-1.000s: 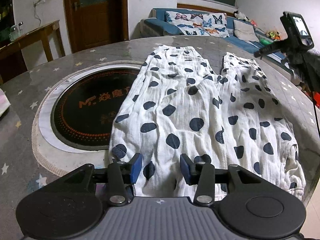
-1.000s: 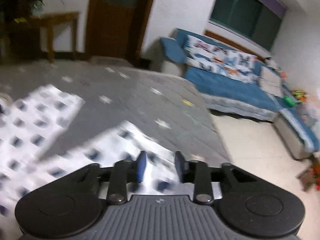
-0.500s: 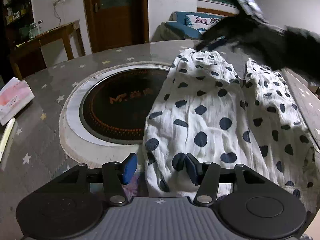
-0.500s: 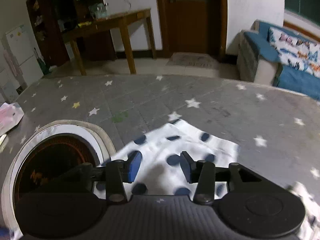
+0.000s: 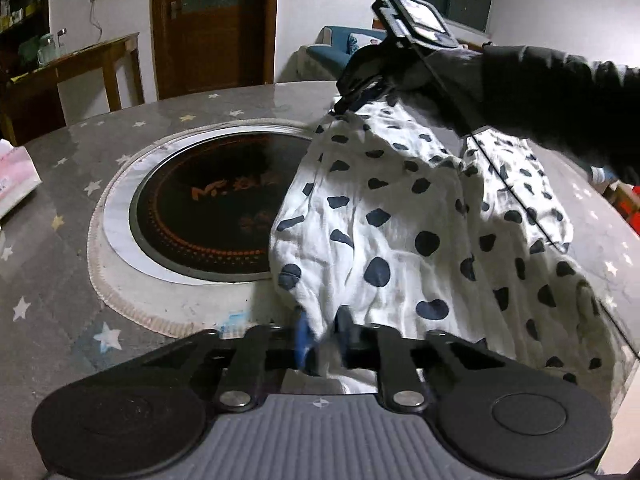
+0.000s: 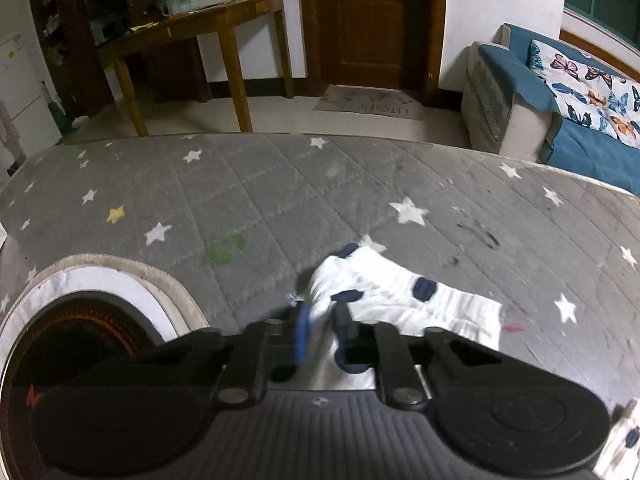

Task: Fold clothes

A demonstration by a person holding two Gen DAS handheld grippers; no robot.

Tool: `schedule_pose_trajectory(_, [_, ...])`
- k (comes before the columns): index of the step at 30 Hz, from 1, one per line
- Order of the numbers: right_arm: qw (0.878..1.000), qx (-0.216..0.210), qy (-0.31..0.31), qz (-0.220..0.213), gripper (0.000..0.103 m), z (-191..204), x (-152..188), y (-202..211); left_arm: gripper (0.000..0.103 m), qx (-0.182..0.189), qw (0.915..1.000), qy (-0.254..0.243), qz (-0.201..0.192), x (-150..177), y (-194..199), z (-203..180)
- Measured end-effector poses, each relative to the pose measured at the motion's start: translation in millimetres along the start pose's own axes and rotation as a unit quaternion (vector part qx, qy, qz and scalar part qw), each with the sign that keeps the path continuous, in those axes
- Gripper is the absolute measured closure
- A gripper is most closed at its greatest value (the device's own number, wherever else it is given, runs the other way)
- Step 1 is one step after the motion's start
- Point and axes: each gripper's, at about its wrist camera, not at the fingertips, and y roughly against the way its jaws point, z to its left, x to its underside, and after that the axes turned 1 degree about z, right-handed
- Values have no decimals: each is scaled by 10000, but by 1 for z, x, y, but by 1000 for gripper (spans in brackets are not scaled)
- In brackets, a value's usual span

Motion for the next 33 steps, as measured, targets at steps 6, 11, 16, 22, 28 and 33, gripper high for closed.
schedule_pose_trajectory(6, [9994,-186,236,-156,97,39,-23,-14,95,-136,9994,280,-178,2,12,12])
schedule_pose_trajectory(11, [9971,-416,515,-369,99,83,-48,-24,96,-371,9977,487,-299,5,24,23])
schedule_pose_trajectory(16, [9945,-638,669,-491,98,123,-68,-36,96,-614,9952,690,-331,10,32,36])
schedule_pose_trajectory(22, [9916,-741,942,-496,92,133,-63,-21,94,-597,9945,796,-339,16,38,42])
schedule_pose_trajectory(28, [9930,-407,996,-491,78,85,-30,31,88,-549,9950,693,-455,9,40,44])
schedule_pose_trajectory(33, [9959,16,779,-461,70,28,12,76,77,-555,9947,541,-682,1,50,40])
